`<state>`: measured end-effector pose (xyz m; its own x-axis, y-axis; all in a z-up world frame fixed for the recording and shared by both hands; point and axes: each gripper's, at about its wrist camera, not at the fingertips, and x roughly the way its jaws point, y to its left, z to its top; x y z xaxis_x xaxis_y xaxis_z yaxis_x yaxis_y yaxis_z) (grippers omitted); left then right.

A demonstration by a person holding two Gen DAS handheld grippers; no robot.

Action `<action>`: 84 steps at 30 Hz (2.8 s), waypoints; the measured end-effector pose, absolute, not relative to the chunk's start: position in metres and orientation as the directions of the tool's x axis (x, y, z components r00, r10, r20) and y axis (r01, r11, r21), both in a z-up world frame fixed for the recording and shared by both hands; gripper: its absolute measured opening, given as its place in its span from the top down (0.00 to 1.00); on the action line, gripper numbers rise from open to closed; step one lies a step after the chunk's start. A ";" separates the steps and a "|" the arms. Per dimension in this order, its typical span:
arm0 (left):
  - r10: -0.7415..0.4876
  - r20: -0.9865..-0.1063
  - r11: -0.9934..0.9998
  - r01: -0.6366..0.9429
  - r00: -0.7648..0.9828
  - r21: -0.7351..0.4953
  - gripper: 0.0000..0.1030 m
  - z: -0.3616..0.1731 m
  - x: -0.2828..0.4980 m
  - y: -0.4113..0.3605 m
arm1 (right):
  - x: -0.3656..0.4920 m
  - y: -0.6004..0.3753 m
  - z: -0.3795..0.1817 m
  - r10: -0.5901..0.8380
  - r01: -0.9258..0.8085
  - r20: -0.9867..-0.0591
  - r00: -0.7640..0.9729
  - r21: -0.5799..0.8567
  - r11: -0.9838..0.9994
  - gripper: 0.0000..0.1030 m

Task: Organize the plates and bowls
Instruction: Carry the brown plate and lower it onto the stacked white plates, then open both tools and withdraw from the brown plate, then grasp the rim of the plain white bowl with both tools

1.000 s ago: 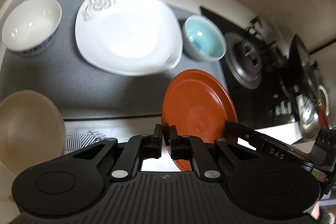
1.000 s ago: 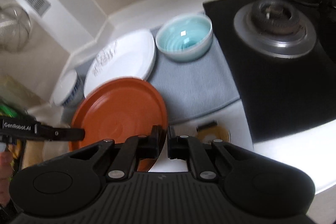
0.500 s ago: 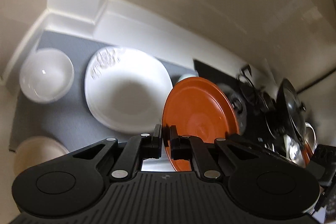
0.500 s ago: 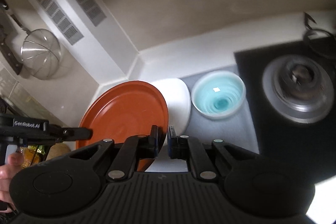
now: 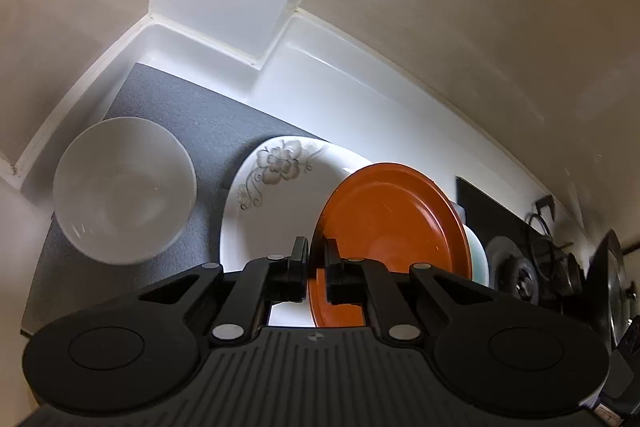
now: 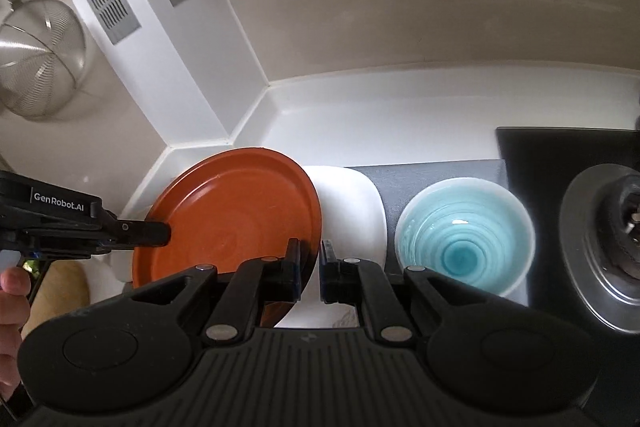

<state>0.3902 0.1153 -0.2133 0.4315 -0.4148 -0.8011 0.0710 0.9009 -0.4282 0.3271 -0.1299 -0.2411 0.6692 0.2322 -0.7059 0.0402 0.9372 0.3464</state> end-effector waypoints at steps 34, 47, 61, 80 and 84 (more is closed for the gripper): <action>-0.132 -0.876 0.975 -0.097 0.464 -0.198 0.89 -0.260 0.415 0.089 | 0.406 -0.110 -0.316 0.219 -0.161 -0.810 0.545 0.156 0.975 0.65; -0.184 -0.752 0.913 -0.174 0.633 -0.369 0.28 -0.222 0.361 0.247 | 0.381 -0.072 -0.244 0.216 -0.141 -0.706 0.674 0.165 0.976 0.16; -0.349 -0.794 0.888 -0.095 0.499 -0.450 0.69 -0.277 0.403 0.288 | 0.418 0.056 -0.275 0.375 -0.323 -0.736 0.564 0.221 0.920 0.43; -0.286 -0.863 0.952 0.018 0.416 -0.306 0.84 -0.293 0.413 0.263 | 0.418 0.080 -0.304 0.377 -0.240 -0.831 0.408 0.300 0.923 0.79; -0.282 -0.883 0.956 0.037 0.376 -0.290 0.84 -0.293 0.392 0.269 | 0.396 0.091 -0.302 0.373 -0.286 -0.855 0.360 0.280 0.916 0.79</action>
